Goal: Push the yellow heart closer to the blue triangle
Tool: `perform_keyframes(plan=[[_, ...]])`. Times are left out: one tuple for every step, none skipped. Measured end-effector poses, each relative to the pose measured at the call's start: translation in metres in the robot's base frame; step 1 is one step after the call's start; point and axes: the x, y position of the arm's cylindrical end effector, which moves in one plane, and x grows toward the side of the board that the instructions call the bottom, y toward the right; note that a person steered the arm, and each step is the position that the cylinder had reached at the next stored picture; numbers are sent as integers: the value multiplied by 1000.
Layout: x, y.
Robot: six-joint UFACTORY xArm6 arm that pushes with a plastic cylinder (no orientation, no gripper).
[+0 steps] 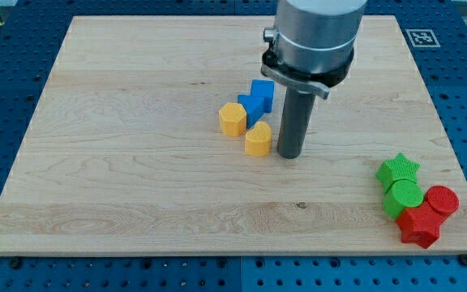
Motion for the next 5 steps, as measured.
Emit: perform_keyframes(plan=[[10, -31], [16, -47], [18, -41], [9, -34], [-14, -34]])
